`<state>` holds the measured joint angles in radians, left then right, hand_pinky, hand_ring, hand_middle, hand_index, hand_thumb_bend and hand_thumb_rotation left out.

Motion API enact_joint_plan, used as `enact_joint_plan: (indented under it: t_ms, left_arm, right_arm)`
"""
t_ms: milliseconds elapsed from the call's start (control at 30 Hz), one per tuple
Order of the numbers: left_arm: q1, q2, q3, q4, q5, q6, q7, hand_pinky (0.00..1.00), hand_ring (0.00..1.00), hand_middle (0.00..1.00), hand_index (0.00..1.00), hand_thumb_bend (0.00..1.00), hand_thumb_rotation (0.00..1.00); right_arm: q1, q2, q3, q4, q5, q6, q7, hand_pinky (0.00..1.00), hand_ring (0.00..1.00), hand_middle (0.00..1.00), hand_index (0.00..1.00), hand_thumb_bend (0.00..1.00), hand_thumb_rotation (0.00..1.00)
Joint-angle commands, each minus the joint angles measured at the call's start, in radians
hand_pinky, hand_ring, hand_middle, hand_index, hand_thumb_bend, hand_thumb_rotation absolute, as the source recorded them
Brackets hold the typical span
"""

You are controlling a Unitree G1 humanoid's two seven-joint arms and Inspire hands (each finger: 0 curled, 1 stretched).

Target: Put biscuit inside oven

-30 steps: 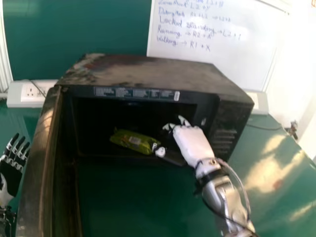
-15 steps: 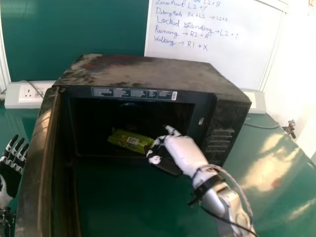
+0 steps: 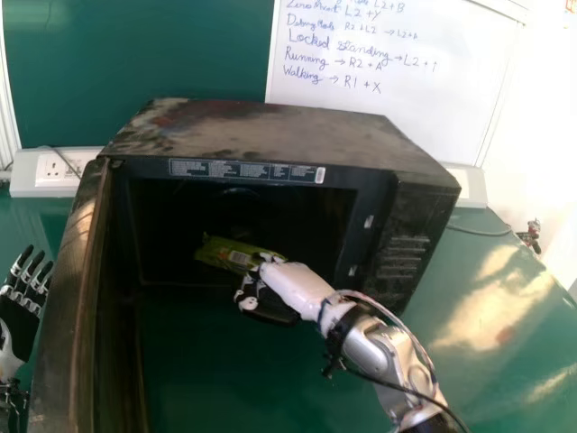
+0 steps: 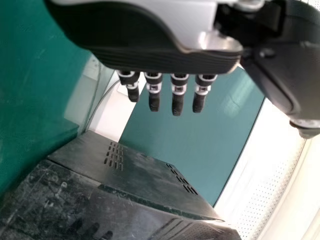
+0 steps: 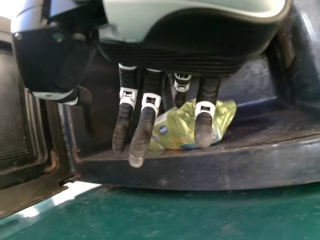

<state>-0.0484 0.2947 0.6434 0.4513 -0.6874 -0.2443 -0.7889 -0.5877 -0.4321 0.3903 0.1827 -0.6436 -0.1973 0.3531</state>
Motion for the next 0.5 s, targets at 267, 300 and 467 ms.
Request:
enact_joint_plan:
  t_ms: [267, 300, 467]
  left_arm:
    - [0.038, -0.055, -0.014, 0.012, -0.006, 0.011, 0.012, 0.0, 0.67, 0.74, 0.9, 0.0, 0.0]
    - [0.04, -0.056, -0.015, 0.008, -0.003, 0.01, 0.015, 0.0, 0.67, 0.74, 0.91, 0.0, 0.0]
    - [0.04, -0.055, -0.014, 0.009, -0.007, 0.014, 0.013, 0.0, 0.67, 0.74, 0.91, 0.01, 0.0]
  right_arm:
    - [-0.121, 0.076, 0.045, 0.222, -0.027, 0.022, -0.034, 0.18, 0.27, 0.37, 0.49, 0.52, 0.16]
    - [-0.134, 0.08, 0.05, 0.243, -0.039, 0.029, -0.049, 0.21, 0.29, 0.4, 0.49, 0.52, 0.16]
    - [-0.178, 0.083, 0.078, 0.3, -0.105, 0.066, -0.091, 0.4, 0.52, 0.59, 0.66, 0.74, 0.37]
